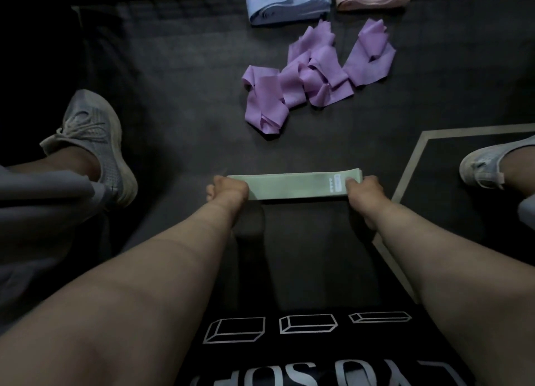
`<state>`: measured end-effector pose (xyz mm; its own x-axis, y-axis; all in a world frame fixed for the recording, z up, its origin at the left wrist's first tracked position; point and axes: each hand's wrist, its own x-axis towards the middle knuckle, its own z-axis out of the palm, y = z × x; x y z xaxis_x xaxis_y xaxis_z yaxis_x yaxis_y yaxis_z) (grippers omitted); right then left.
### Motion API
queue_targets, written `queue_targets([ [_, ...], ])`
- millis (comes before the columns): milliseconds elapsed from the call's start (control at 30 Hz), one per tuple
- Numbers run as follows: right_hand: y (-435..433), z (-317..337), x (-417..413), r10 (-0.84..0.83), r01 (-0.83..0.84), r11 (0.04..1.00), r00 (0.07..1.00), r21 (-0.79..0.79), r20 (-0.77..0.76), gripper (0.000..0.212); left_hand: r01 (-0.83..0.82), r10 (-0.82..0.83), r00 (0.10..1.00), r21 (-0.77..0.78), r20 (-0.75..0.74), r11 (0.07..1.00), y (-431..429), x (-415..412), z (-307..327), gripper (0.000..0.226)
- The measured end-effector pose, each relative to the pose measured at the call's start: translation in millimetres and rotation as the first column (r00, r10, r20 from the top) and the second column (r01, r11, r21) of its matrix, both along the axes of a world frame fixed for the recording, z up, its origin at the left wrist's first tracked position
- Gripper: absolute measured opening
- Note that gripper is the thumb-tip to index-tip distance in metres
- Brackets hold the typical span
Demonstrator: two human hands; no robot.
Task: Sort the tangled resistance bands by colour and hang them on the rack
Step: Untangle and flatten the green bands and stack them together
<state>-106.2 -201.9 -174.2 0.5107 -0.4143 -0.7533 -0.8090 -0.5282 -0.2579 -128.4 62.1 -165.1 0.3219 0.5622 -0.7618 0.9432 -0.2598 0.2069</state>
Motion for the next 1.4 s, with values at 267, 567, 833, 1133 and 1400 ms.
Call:
queue_targets([
  [267, -21, -23, 4, -0.093, 0.089, 0.988, 0.995, 0.128, 0.022, 0.062, -0.09, 0.1, 0.992, -0.127, 0.073, 0.988, 25, -8, -48, 0.058],
  [567, -11, 23, 7, -0.034, 0.021, 0.965, 0.998, 0.261, 0.046, 0.003, -0.076, 0.149, 0.961, -0.296, 0.233, 0.952, 23, -14, 0, 0.039],
  [833, -14, 38, 11, -0.006, -0.005, 0.957, 0.999, 0.292, 0.036, 0.009, 0.019, 0.038, 0.977, -0.266, 0.211, 0.964, 25, -10, 10, 0.029],
  [1133, 39, 122, 34, 0.089, -0.16, 0.969, 0.937, 0.187, 0.337, 0.023, 0.115, -0.064, 0.859, -0.068, 0.508, 0.991, -5, 22, 96, 0.03],
  [1400, 88, 228, 34, 0.127, -0.244, 0.957, 0.843, 0.16, 0.523, 0.022, 0.146, -0.007, 0.737, -0.149, 0.675, 0.978, -44, 36, 205, 0.02],
])
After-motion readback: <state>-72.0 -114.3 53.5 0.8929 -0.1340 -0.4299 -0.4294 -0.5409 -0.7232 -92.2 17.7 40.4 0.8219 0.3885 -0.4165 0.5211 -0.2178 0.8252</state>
